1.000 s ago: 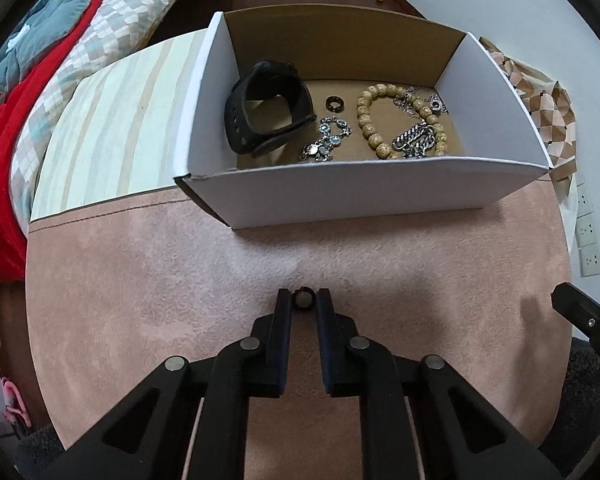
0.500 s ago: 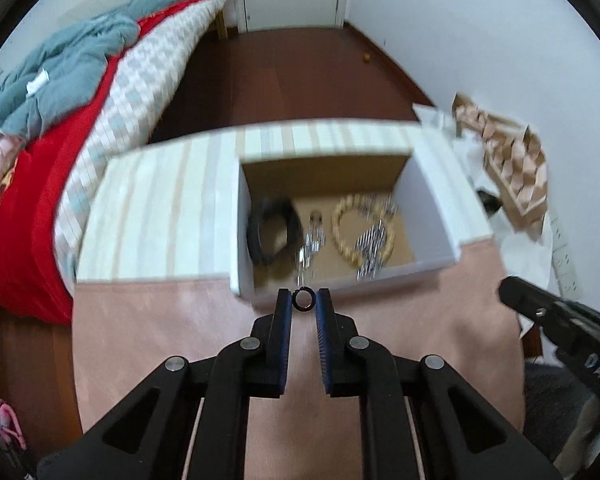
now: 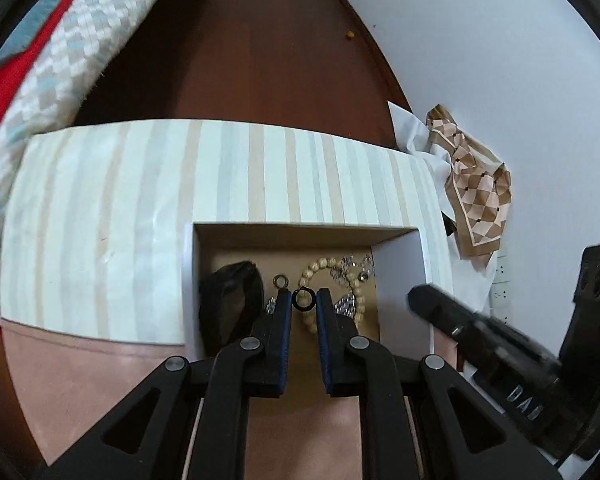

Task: Organize jewelry
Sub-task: 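Carry the pendant and ring into the white box and release both, then withdraw both tools from the box back over the table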

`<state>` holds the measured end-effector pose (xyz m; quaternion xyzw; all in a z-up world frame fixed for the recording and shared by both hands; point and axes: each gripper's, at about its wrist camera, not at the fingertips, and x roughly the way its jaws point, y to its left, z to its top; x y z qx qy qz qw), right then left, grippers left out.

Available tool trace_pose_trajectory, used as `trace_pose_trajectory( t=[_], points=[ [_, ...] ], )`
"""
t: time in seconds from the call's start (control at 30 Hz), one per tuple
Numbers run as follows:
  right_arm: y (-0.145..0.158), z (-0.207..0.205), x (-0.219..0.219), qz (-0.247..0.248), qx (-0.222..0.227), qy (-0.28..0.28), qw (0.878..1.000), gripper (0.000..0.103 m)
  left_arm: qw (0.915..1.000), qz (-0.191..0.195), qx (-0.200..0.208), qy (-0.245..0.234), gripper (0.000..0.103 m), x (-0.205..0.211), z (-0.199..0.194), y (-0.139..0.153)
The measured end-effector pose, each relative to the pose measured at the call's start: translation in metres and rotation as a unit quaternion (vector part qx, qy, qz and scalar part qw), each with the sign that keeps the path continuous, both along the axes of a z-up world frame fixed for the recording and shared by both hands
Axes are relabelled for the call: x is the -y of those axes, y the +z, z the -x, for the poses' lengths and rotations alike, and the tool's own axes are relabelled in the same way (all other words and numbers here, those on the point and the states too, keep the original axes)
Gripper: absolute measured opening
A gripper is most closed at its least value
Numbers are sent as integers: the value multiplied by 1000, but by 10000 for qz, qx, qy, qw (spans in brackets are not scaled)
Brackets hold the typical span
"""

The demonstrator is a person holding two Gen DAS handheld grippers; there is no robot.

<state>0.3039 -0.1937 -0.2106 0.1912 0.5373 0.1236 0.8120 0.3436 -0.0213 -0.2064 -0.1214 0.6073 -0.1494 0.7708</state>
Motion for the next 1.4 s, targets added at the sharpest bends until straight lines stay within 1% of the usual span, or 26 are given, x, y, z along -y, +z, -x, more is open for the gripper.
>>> trace_pose_trajectory(
  t=[0.1,0.2,0.23,0.27,0.3,0.33,0.37,0.4,0.47,0.5,0.53,0.57,0.6,0.63,0.67,0.7,0.73,0.77,0.87,1.0,1.2,1.4],
  points=[
    [-10,-7,-3,-74,-153,81,9998,8,9999,35,-111,80,11,0,-10,-1],
    [-14,-9,-4,-106,-264,100,9995,9,9996,125,-163,182,11,-3,-16,2],
    [-14,-9,-4,-97,-282,87,9995,14,9997,101,-127,206,12,-4,-17,4],
    [-14,-9,-3,-57,-295,51,9995,19,9997,63,-82,224,18,-5,-17,6],
    [-14,-7,-2,-58,-306,32,9995,30,9997,1,-16,254,32,-7,-16,10],
    [-13,-6,0,-60,-307,6,9995,37,9996,-70,64,279,42,-8,-15,14],
    [-11,-4,1,8,-296,-44,9996,39,9992,-171,178,306,57,-10,-13,19],
    [-8,-1,2,77,-269,-58,9996,40,9985,-319,295,337,63,-12,-10,24],
    [-1,4,5,251,-225,-132,9993,49,9962,-594,512,383,65,-17,-5,31],
    [3,7,5,392,-186,-162,9989,59,9937,-811,646,425,74,-19,0,35],
    [6,10,6,490,-151,-179,9985,69,9908,-1016,759,479,81,-22,6,37],
    [10,13,6,655,-119,-211,9976,73,9882,-1165,846,519,86,-22,8,38],
    [13,15,6,813,-117,-223,9964,79,9848,-1343,942,568,87,-24,14,39],
    [14,18,6,950,-110,-221,9952,82,9811,-1544,995,603,88,-26,21,38],
    [16,20,5,1140,-104,-222,9932,84,9788,-1675,1013,610,94,-29,26,38],
    [17,23,4,1352,-97,-211,9906,91,9751,-1857,1033,628,96,-30,32,35],
    [18,24,3,1492,-107,-190,9886,99,9723,-1979,1064,641,96,-31,37,32],
    [17,26,1,1644,-133,-173,9862,102,9707,-2049,1078,647,96,-32,41,30],
    [16,30,-5,1984,-155,-104,9799,102,9678,-2170,1088,659,97,-32,55,25],
    [16,37,-10,2159,-155,-39,9763,103,9658,-2256,1091,664,98,-32,68,25],
    [36,55,-16,2264,44,-38,9740,103,9643,-2238,1218,714,98,-28,87,44],
    [69,82,-17,2260,299,-44,9737,103,9607,-2230,1408,870,98,-29,117,76]
  ],
)
